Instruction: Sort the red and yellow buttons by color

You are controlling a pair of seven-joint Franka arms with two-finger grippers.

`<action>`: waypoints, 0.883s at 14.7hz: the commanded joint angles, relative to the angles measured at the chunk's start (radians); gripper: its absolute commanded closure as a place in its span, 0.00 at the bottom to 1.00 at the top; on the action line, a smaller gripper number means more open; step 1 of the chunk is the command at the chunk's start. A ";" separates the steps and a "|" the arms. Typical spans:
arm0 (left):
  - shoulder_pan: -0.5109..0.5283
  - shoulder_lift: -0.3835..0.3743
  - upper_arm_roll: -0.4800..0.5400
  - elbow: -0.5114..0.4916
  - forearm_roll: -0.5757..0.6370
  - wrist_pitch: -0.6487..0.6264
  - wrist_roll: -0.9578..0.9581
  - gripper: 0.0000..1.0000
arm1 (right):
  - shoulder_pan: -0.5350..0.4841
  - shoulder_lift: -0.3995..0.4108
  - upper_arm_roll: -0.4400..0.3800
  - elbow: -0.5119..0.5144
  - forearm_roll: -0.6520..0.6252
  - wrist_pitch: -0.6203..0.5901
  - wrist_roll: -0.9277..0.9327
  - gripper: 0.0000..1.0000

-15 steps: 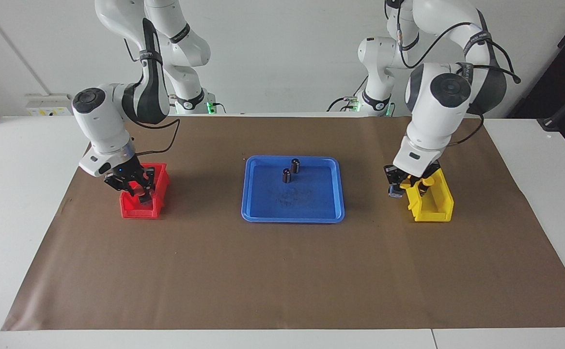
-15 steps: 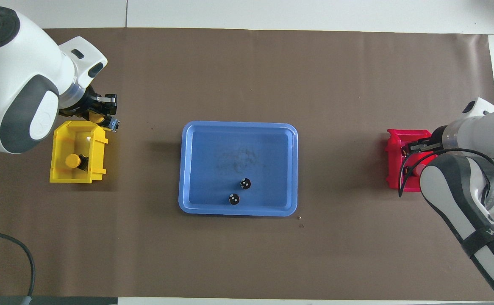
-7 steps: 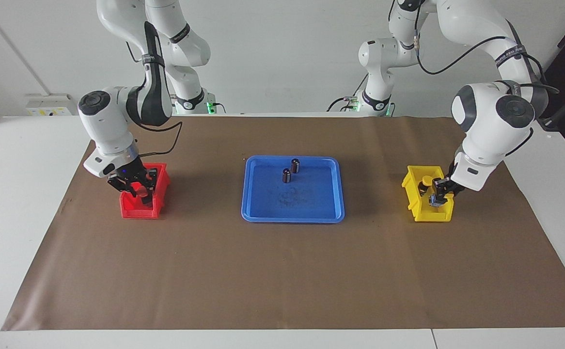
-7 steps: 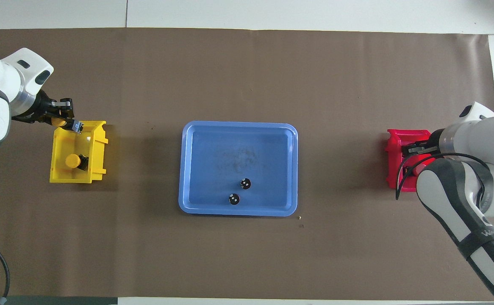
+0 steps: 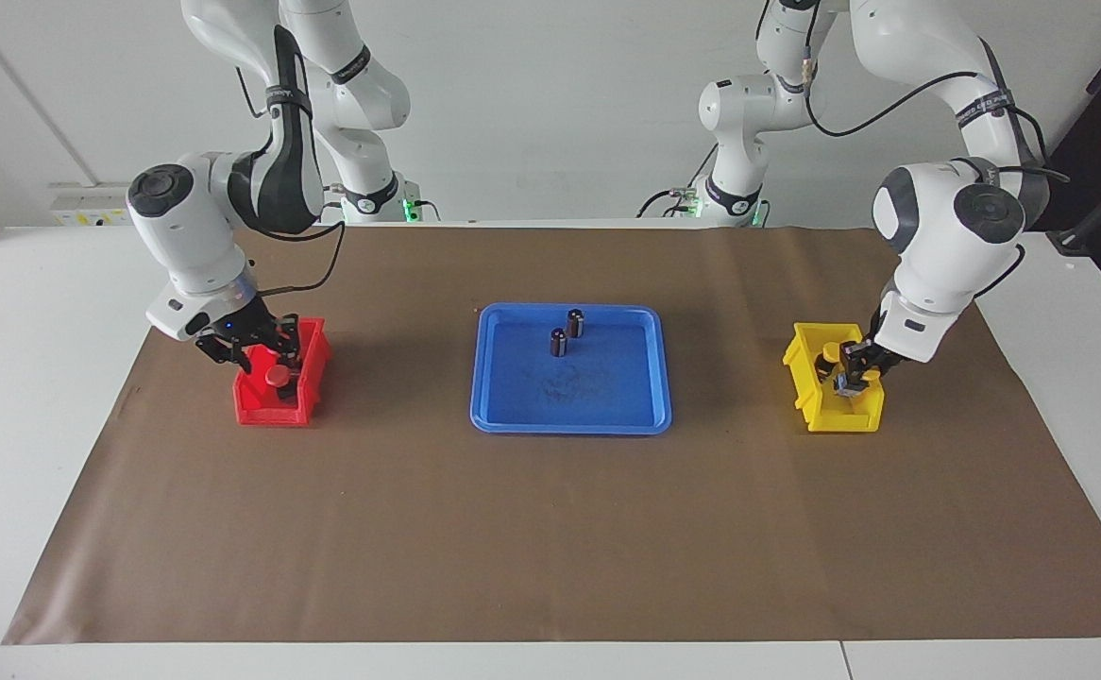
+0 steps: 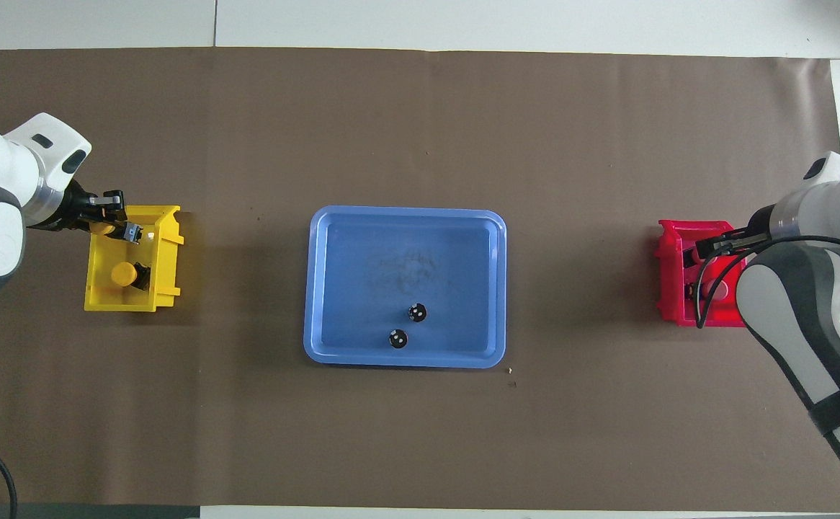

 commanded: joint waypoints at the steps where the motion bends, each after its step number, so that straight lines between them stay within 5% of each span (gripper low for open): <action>1: 0.019 -0.037 -0.006 -0.097 -0.019 0.094 -0.001 0.97 | -0.008 -0.015 0.011 0.135 0.021 -0.173 -0.014 0.02; 5: 0.029 -0.015 -0.006 -0.134 -0.019 0.192 -0.012 0.86 | -0.011 -0.043 0.010 0.361 0.021 -0.491 0.062 0.00; 7: 0.031 -0.006 -0.006 -0.122 -0.019 0.184 -0.001 0.42 | -0.018 -0.041 0.006 0.438 0.010 -0.545 0.076 0.00; 10: 0.017 -0.010 -0.006 -0.068 -0.018 0.114 0.000 0.09 | -0.053 -0.018 0.005 0.510 -0.001 -0.608 0.079 0.00; 11: 0.017 -0.015 -0.008 -0.035 -0.016 0.053 0.005 0.00 | -0.058 -0.015 0.003 0.516 -0.004 -0.608 0.079 0.00; 13: 0.017 -0.023 -0.014 0.060 -0.016 -0.097 0.076 0.00 | -0.081 -0.021 0.000 0.506 0.002 -0.619 0.079 0.00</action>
